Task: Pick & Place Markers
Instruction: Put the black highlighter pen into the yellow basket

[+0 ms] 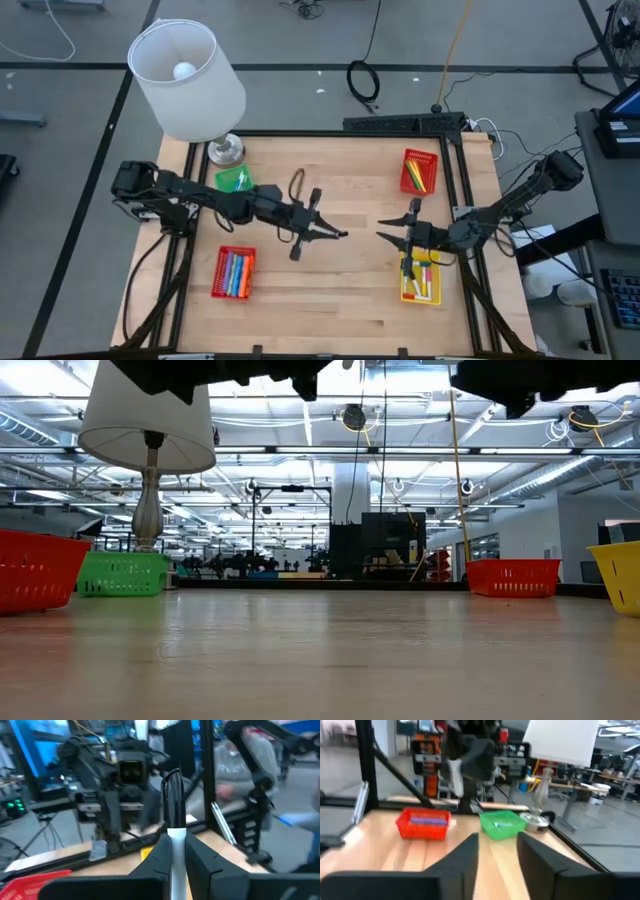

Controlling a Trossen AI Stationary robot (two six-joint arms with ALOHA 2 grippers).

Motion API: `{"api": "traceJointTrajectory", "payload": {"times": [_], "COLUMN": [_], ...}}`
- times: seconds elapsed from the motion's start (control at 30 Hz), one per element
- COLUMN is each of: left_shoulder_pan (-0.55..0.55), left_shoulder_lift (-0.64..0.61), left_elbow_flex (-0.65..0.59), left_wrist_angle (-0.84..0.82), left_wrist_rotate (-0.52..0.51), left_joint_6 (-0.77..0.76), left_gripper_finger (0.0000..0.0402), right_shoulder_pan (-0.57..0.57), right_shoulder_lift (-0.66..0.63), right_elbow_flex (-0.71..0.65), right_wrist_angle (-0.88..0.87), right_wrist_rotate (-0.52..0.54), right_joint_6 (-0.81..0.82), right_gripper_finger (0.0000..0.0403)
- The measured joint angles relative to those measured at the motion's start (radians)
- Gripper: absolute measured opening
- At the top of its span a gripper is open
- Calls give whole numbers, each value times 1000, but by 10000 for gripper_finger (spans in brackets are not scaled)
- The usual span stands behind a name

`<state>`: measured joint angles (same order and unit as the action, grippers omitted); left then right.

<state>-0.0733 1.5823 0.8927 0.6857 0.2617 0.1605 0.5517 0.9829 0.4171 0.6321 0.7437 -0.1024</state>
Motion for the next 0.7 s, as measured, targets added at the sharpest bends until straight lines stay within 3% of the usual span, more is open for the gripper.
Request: {"api": "traceJointTrajectory", "payload": {"times": [0.2,0.33,0.47,0.7], "left_shoulder_pan": [7,7,8,7], "left_shoulder_lift": [4,0,0,0], "left_elbow_flex": [-12,-10,-10,-10], "left_wrist_angle": [-11,-8,-47,-60], "left_wrist_rotate": [-3,0,-1,-1], "left_joint_6": [-12,-8,-8,-8], "left_gripper_finger": [27,27,27,27], "right_shoulder_pan": [-116,-189,-243,-269], "right_shoulder_lift": [170,249,324,405], "right_elbow_flex": [2,70,169,268], "right_wrist_angle": [297,336,279,209], "right_wrist_rotate": [-137,-289,-422,-515], "right_joint_6": [-64,-50,-40,-15], "right_gripper_finger": [201,234,238,223]}}
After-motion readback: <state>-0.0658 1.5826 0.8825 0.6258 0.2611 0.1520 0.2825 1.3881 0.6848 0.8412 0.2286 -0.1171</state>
